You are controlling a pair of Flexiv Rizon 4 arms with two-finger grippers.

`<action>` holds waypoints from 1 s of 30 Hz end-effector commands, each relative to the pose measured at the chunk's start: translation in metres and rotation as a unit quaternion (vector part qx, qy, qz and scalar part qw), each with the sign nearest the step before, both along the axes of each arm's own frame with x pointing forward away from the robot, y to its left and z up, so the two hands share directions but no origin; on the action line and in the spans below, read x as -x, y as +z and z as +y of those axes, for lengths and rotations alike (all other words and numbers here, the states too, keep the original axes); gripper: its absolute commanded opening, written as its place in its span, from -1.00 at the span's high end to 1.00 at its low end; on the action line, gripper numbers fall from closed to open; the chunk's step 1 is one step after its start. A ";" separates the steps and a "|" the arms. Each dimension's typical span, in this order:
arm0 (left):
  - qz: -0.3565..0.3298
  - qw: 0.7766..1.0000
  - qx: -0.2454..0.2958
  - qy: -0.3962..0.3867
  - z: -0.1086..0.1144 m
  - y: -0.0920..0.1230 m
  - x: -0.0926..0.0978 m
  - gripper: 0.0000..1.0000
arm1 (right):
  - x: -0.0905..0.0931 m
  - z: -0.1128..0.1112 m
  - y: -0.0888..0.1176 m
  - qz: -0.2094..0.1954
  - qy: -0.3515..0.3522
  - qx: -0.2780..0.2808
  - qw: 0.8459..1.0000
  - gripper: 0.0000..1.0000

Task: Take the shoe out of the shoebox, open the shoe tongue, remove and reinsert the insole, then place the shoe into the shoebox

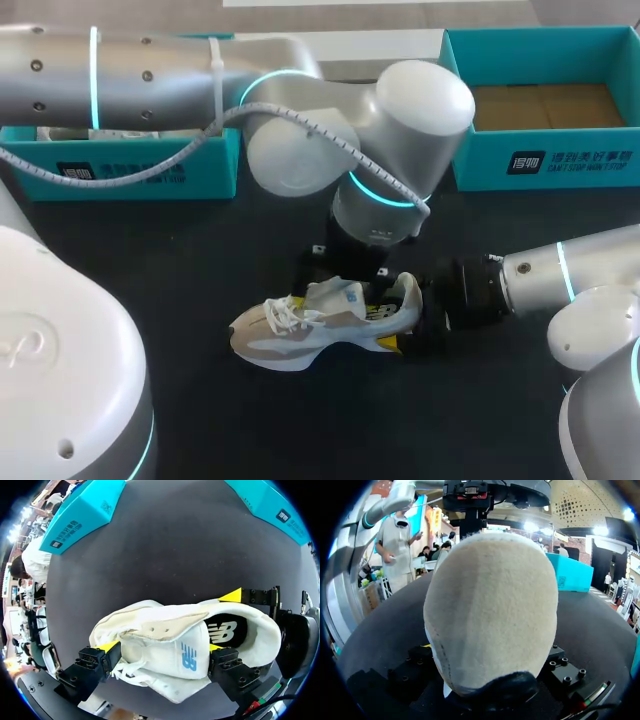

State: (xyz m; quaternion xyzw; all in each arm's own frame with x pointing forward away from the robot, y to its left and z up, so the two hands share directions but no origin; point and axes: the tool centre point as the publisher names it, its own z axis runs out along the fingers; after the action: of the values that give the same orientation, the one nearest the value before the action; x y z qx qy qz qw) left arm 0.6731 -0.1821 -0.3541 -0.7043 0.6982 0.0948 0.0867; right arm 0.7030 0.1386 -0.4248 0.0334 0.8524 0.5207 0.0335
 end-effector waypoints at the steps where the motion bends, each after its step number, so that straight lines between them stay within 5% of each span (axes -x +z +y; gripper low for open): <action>1: -0.028 0.998 0.000 0.054 0.003 0.008 0.011 -1.00 | -0.002 0.003 -0.004 -0.001 -0.001 0.002 1.000 1.00; 4: -0.025 0.998 0.008 0.058 0.008 0.012 0.012 -0.74 | -0.002 0.003 -0.004 -0.001 -0.001 0.002 1.000 1.00; 5: -0.024 0.998 0.015 0.061 0.009 0.013 0.012 -0.19 | -0.002 0.003 -0.004 -0.001 -0.001 0.002 1.000 1.00; 6: -0.025 0.998 0.015 0.061 0.010 0.014 0.012 0.00 | -0.002 0.003 -0.004 -0.001 -0.001 0.002 1.000 1.00; 10: -0.018 0.997 0.031 0.063 0.013 0.018 0.016 0.16 | -0.002 0.003 -0.004 -0.001 -0.001 0.002 1.000 1.00; 13: -0.016 0.997 0.044 0.062 0.015 0.022 0.020 0.54 | -0.002 0.003 -0.004 -0.001 -0.001 0.002 1.000 1.00; 15: -0.018 0.997 0.048 0.062 0.016 0.024 0.022 1.00 | -0.002 0.003 -0.004 -0.001 -0.001 0.002 1.000 1.00; 30: -0.030 0.993 0.088 0.076 0.051 0.056 0.037 1.00 | -0.002 0.003 -0.004 -0.001 -0.001 0.002 1.000 1.00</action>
State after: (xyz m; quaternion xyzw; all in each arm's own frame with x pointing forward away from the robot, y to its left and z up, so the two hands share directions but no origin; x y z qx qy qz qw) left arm 0.6452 -0.1456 -0.3089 -0.7433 0.6662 0.0438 0.0427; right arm 0.7030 0.1386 -0.4248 0.0334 0.8525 0.5206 0.0335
